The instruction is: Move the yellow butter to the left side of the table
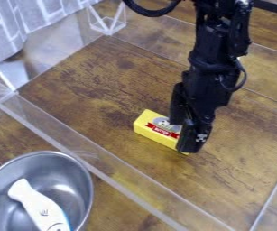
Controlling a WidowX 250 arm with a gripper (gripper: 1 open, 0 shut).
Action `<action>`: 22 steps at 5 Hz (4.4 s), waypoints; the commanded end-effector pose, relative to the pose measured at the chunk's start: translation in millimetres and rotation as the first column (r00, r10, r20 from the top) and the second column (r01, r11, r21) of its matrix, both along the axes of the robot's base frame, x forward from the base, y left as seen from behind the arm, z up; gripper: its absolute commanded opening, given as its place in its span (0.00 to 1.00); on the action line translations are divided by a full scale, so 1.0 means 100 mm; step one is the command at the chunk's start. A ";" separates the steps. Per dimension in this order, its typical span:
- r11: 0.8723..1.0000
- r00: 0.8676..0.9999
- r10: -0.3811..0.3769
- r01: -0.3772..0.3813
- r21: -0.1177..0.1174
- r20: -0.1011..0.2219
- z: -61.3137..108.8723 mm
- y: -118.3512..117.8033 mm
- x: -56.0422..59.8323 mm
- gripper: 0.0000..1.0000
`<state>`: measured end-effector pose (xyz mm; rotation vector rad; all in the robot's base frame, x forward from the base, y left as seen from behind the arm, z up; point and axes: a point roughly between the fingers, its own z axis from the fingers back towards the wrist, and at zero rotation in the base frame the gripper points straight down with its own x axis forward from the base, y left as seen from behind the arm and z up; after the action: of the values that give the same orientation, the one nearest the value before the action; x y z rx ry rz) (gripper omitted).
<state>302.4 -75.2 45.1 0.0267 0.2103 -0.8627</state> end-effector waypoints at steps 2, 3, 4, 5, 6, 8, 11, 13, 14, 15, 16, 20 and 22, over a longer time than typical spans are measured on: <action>1.000 0.999 -0.006 0.007 -0.022 0.046 0.07 -0.01 0.14 1.00; 1.000 0.999 -0.008 0.008 -0.023 0.039 0.02 0.00 0.17 1.00; 1.000 0.999 -0.009 0.010 -0.024 0.032 -0.05 0.00 0.20 1.00; 1.000 1.000 -0.008 0.008 -0.025 0.026 -0.09 0.01 0.22 1.00; 1.000 1.000 -0.006 0.007 -0.027 0.020 -0.13 0.03 0.24 1.00; 1.000 1.000 -0.003 0.003 -0.030 0.011 -0.20 0.05 0.27 1.00; 0.999 1.000 0.002 -0.002 -0.034 -0.001 -0.29 0.10 0.31 1.00; 0.999 1.000 0.002 -0.002 -0.037 -0.012 -0.32 0.12 0.34 1.00; 0.999 1.000 0.000 -0.001 -0.039 -0.019 -0.33 0.13 0.35 1.00; 0.999 1.000 -0.002 0.001 -0.041 -0.026 -0.33 0.14 0.35 1.00; 0.999 0.999 -0.004 0.002 -0.043 -0.033 -0.34 0.15 0.36 1.00; 0.998 0.998 -0.024 0.021 -0.052 -0.066 -0.37 0.20 0.39 1.00; 0.998 0.996 -0.043 0.039 -0.058 -0.084 -0.38 0.23 0.40 1.00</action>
<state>344.7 -66.6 19.4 -0.0428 0.2385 -0.9149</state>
